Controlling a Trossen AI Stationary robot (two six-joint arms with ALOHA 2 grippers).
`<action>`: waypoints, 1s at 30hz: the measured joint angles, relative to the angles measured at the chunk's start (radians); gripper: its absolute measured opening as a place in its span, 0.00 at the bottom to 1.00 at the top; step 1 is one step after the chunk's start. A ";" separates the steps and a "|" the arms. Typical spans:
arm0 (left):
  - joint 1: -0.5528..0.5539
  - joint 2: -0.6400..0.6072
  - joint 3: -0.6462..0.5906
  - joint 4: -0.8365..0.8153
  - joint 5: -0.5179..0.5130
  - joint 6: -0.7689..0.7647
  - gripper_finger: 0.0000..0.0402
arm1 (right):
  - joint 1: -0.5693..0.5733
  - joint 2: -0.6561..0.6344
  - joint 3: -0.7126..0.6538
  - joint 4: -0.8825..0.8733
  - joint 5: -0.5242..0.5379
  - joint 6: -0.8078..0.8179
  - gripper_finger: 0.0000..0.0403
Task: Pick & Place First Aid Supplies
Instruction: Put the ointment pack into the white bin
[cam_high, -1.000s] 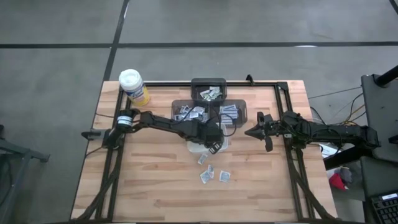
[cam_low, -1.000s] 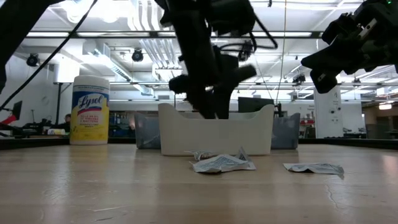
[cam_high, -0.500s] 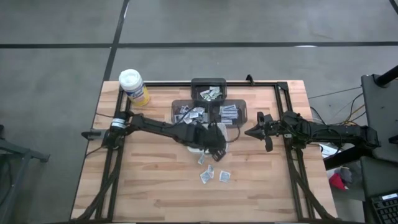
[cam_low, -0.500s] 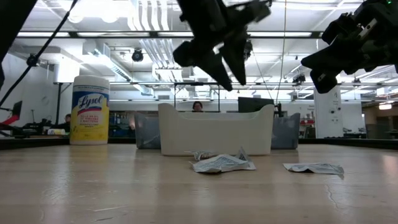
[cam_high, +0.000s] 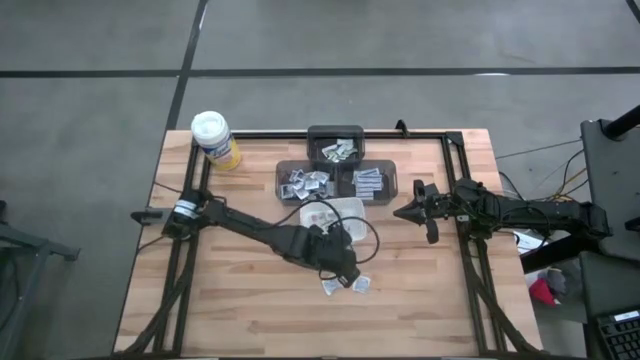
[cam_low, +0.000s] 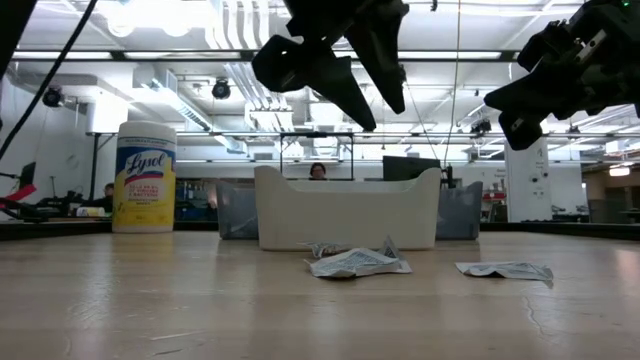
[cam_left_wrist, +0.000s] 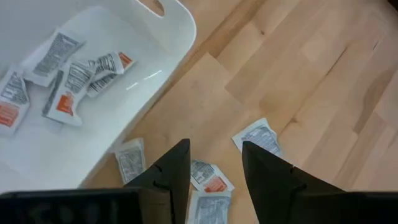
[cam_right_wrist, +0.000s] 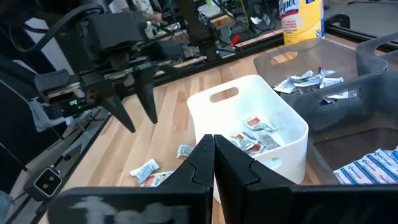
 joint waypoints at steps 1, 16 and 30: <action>-0.004 0.000 -0.001 0.001 0.000 -0.011 0.34 | 0.000 0.000 0.000 0.000 0.000 0.000 0.02; -0.044 0.020 -0.034 0.073 -0.029 -0.112 0.34 | 0.000 0.000 0.000 0.000 0.000 0.000 0.02; -0.048 0.098 -0.034 0.085 0.048 -0.343 0.34 | 0.000 0.000 0.000 0.001 0.000 0.003 0.02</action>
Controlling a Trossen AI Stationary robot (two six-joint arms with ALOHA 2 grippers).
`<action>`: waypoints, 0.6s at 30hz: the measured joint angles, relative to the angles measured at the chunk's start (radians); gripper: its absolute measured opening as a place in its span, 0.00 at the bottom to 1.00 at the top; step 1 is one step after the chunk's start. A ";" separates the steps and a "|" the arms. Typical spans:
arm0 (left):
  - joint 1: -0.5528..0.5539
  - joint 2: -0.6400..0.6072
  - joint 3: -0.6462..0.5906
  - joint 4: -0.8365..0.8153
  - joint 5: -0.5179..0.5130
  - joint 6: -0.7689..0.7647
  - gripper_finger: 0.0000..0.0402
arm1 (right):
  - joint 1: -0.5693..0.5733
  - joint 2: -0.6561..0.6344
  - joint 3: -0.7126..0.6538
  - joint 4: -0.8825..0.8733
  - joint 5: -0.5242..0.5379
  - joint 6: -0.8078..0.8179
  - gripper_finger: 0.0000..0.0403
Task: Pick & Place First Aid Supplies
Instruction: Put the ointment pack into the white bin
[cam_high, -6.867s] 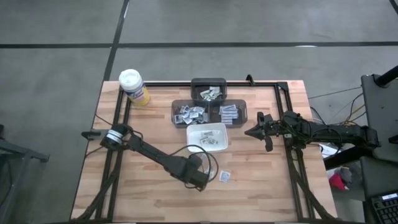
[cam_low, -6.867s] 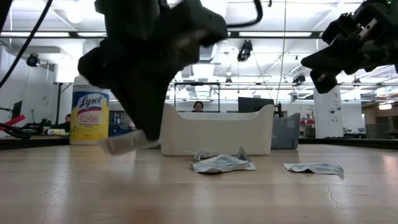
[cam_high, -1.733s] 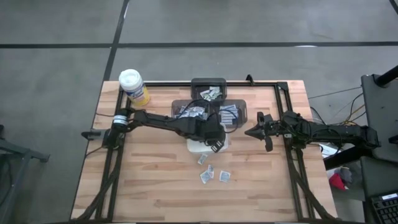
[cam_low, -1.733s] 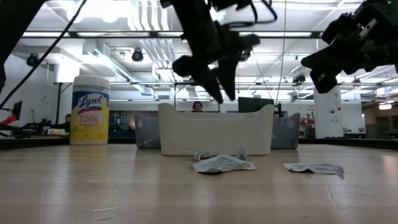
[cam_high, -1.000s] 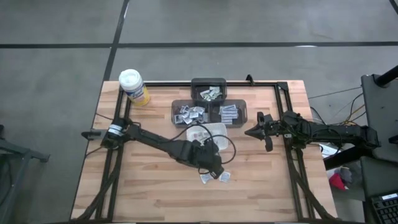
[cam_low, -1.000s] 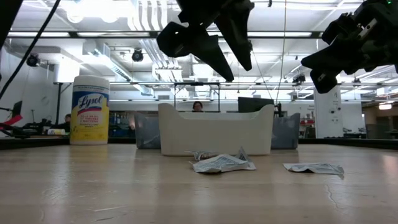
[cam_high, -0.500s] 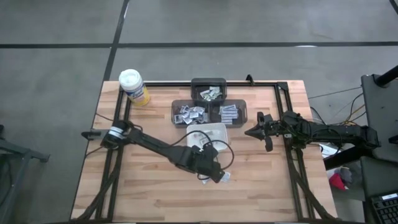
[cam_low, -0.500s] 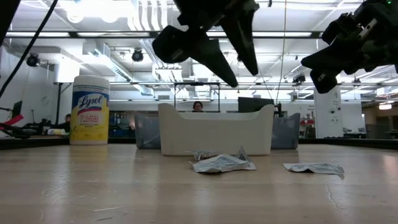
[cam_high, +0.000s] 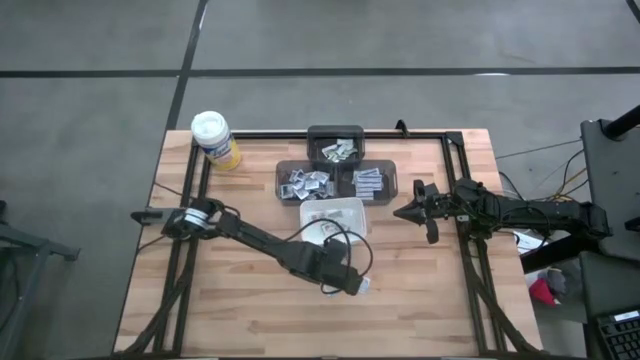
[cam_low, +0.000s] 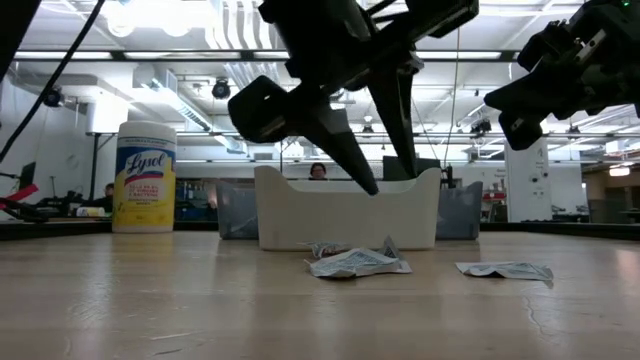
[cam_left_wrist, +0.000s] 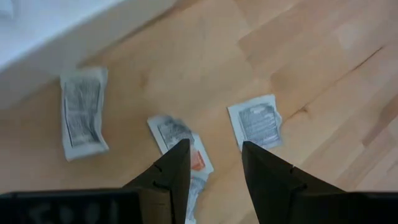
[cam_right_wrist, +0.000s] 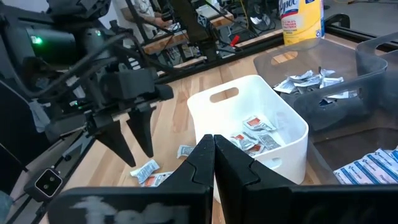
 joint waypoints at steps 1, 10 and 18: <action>0.000 0.002 0.000 -0.002 0.012 -0.016 0.34 | 0.000 0.000 0.000 0.000 0.000 0.000 0.02; -0.002 0.018 0.000 -0.007 0.069 -0.116 0.34 | 0.000 0.000 0.000 0.000 0.000 0.000 0.02; 0.000 0.010 0.000 0.006 0.073 -0.096 0.34 | 0.000 0.000 0.000 0.000 0.000 0.000 0.02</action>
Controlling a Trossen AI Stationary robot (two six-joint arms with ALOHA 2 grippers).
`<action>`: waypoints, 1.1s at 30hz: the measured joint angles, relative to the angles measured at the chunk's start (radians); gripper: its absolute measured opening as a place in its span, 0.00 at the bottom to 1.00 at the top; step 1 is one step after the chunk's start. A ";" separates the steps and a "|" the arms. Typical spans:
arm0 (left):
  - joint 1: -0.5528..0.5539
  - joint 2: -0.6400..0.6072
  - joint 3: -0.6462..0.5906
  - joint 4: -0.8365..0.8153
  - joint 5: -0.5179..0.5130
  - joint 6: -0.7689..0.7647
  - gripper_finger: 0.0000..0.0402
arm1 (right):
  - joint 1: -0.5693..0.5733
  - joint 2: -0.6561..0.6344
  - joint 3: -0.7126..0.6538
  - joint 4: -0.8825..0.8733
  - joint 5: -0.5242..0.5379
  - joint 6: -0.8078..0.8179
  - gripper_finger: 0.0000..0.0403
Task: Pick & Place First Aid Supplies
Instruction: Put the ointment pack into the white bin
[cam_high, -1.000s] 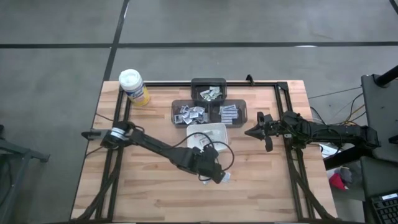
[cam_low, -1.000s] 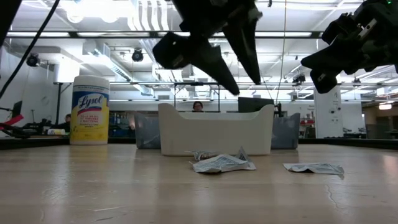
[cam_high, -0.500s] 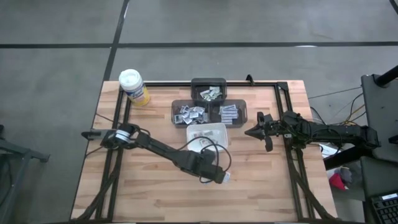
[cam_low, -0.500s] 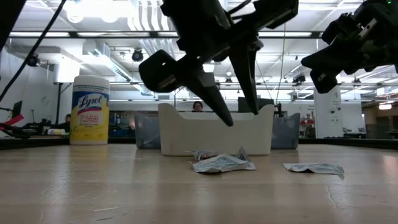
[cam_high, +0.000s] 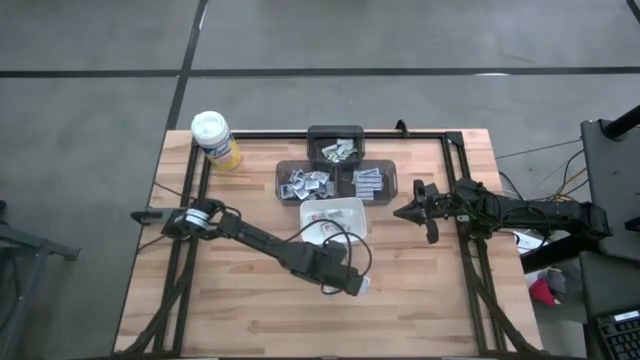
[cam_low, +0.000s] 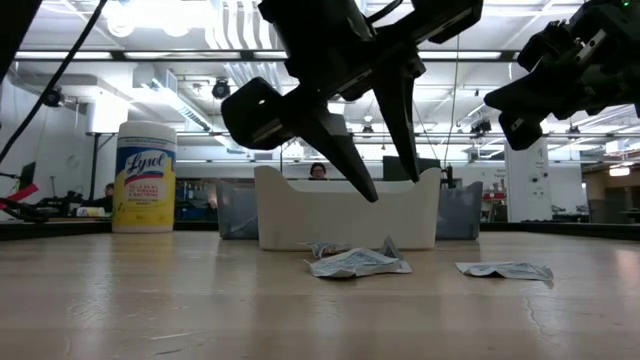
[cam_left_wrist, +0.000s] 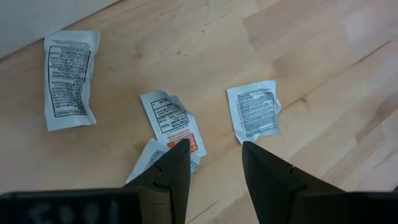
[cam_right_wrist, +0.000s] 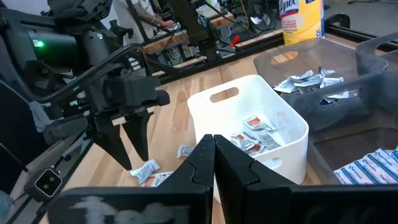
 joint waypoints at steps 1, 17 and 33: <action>0.001 -0.001 0.000 0.000 0.000 0.009 0.34 | 0.000 0.000 0.000 0.000 0.000 0.000 0.02; 0.003 -0.002 0.000 0.024 -0.016 -0.182 0.34 | 0.000 0.000 0.000 0.000 0.000 0.000 0.02; 0.013 0.082 0.130 -0.060 -0.142 -0.384 0.34 | 0.000 0.000 0.000 -0.001 0.000 -0.003 0.02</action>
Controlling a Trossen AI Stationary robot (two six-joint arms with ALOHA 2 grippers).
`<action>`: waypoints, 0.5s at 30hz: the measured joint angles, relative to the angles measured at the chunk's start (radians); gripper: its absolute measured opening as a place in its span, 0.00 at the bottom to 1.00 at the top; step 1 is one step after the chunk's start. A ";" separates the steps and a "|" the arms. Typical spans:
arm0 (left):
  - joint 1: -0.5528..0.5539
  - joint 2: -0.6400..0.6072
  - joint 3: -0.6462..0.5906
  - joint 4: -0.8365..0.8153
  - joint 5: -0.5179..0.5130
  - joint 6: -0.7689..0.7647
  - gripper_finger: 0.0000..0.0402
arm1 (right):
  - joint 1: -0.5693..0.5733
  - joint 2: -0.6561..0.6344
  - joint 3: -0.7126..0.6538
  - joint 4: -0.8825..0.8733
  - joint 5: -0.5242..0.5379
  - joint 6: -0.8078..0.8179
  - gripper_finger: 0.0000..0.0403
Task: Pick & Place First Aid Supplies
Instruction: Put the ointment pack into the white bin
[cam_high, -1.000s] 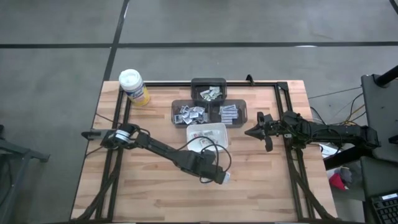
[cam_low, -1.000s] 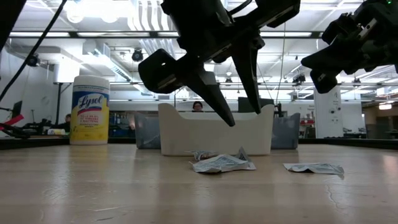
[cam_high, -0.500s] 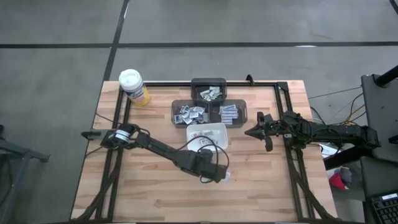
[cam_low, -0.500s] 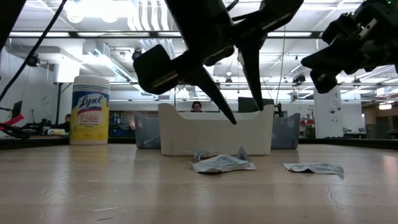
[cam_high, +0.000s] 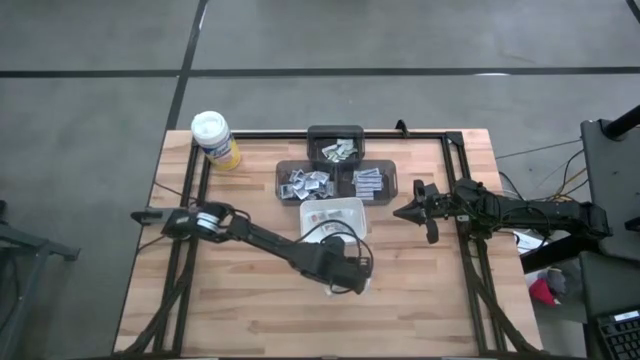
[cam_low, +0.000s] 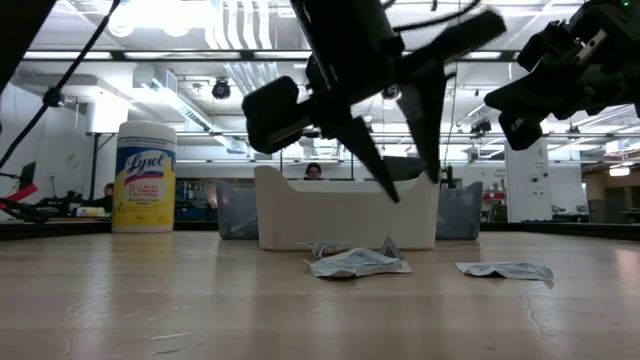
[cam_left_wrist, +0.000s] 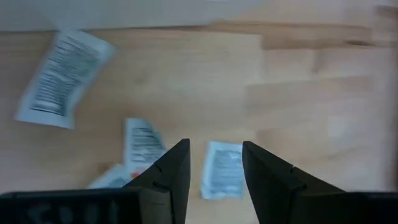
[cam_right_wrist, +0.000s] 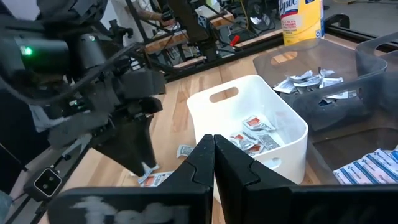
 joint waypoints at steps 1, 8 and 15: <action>0.002 0.016 0.025 -0.040 0.005 -0.008 0.34 | 0.000 0.000 0.000 0.000 0.000 0.000 0.02; 0.006 0.095 0.185 -0.191 0.014 -0.031 0.34 | 0.000 0.000 0.000 0.000 0.000 0.000 0.02; 0.019 0.150 0.202 -0.228 0.061 -0.053 0.34 | 0.000 0.000 0.000 0.000 0.000 0.000 0.02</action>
